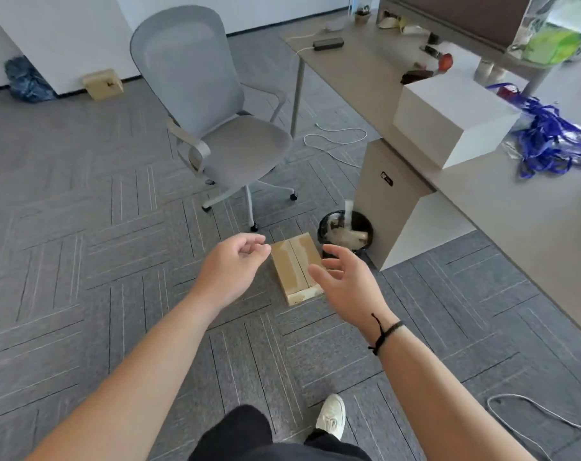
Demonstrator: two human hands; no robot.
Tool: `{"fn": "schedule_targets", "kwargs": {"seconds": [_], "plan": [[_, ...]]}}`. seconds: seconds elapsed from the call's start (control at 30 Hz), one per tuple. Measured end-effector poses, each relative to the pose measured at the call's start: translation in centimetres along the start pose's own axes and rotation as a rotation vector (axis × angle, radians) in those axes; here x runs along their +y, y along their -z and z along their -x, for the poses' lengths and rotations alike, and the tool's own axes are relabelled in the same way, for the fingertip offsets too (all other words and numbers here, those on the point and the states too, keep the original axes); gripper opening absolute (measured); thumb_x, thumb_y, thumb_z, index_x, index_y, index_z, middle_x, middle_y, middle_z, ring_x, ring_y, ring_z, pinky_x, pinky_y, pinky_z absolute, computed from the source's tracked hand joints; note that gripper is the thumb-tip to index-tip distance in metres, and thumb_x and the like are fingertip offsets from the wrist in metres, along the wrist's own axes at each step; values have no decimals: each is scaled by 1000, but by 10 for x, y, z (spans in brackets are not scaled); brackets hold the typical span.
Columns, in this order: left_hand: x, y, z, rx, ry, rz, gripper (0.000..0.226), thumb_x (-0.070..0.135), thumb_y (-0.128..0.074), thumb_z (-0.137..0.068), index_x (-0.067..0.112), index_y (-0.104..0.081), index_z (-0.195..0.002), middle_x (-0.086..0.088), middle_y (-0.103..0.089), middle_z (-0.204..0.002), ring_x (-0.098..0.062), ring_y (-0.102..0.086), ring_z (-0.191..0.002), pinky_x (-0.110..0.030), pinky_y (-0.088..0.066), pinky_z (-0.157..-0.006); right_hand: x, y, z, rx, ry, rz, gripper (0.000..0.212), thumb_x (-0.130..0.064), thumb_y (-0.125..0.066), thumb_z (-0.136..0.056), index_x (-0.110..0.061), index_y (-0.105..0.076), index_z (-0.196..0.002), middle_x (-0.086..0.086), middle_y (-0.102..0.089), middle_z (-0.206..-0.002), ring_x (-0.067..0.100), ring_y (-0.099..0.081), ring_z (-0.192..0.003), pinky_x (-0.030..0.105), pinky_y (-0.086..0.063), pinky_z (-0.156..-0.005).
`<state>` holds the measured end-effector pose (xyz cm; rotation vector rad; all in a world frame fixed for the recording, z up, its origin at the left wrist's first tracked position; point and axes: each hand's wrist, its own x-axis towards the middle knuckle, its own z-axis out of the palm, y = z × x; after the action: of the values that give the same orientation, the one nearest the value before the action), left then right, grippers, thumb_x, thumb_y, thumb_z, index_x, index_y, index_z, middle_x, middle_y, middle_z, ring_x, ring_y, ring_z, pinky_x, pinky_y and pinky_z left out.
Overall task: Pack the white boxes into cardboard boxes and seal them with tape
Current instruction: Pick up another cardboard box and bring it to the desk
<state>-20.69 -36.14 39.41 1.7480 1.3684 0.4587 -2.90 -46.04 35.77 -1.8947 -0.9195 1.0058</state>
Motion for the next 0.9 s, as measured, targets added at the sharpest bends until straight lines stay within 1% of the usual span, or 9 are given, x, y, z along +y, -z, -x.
{"fn": "schedule_targets", "kwargs": {"seconds": [0.1,0.2,0.3,0.4,0.5,0.6,0.77,0.83,0.9], "plan": [[8,-6,-47,-21,25,-9,25,35,-59,-99,28,-67,-122,23,-62,-107,12,-54,-98,-10,-38,-76,-2,7,-43,-16,-41,-18,58,-46,-66,-93,-32,-47,-146,-5,-61,-135,12,-61,-120,44,-54,-100],[5,-13,-101,-38,50,-11,25,34,-60,-99,26,-68,-122,18,-64,-110,10,-55,-99,-12,-40,-78,2,7,-85,-30,-91,-17,58,-45,-65,-94,-32,-45,-147,-5,-61,-135,11,-60,-121,43,-53,-102],[1,-25,-161,-100,67,-39,25,36,-60,-98,28,-68,-121,17,-65,-111,6,-58,-102,-23,-48,-87,12,6,-128,12,-159,-27,58,-45,-65,-94,-31,-45,-147,-7,-62,-133,10,-61,-120,41,-53,-102],[-6,-40,-232,-200,61,-77,27,35,-61,-98,25,-68,-122,15,-66,-113,0,-60,-105,-31,-50,-95,23,-1,-172,75,-260,-85,56,-44,-65,-95,-32,-46,-146,-7,-62,-131,10,-60,-118,41,-53,-101],[-15,-61,-314,-343,38,-133,27,35,-60,-98,26,-68,-122,11,-67,-114,-6,-61,-109,-29,-49,-92,38,-14,-222,181,-385,-142,56,-42,-66,-95,-28,-47,-146,-4,-61,-132,13,-61,-118,42,-53,-102],[-27,-87,-403,-543,-11,-290,28,36,-59,-98,25,-67,-123,8,-66,-117,-10,-59,-112,-26,-44,-89,53,-38,-279,331,-549,-231,57,-42,-65,-95,-26,-47,-147,0,-60,-135,15,-59,-117,45,-52,-102],[-42,-115,-503,-745,-127,-527,33,37,-57,-99,21,-64,-127,8,-61,-119,-9,-53,-114,-32,-42,-102,77,-82,-342,513,-738,-376,61,-42,-63,-96,-24,-42,-150,4,-54,-143,20,-56,-123,42,-52,-99],[-58,-131,-534,-800,-158,-608,34,36,-56,-100,20,-63,-129,7,-62,-123,-10,-53,-116,-33,-42,-104,95,-101,-366,559,-809,-424,63,-42,-63,-96,-23,-39,-152,6,-52,-147,22,-54,-129,44,-49,-105],[-82,-154,-557,-865,-160,-665,34,36,-54,-101,21,-62,-131,5,-62,-129,-11,-53,-118,-30,-42,-100,119,-117,-386,604,-872,-471,65,-42,-64,-96,-22,-38,-152,6,-50,-148,24,-52,-131,45,-45,-109]]}}
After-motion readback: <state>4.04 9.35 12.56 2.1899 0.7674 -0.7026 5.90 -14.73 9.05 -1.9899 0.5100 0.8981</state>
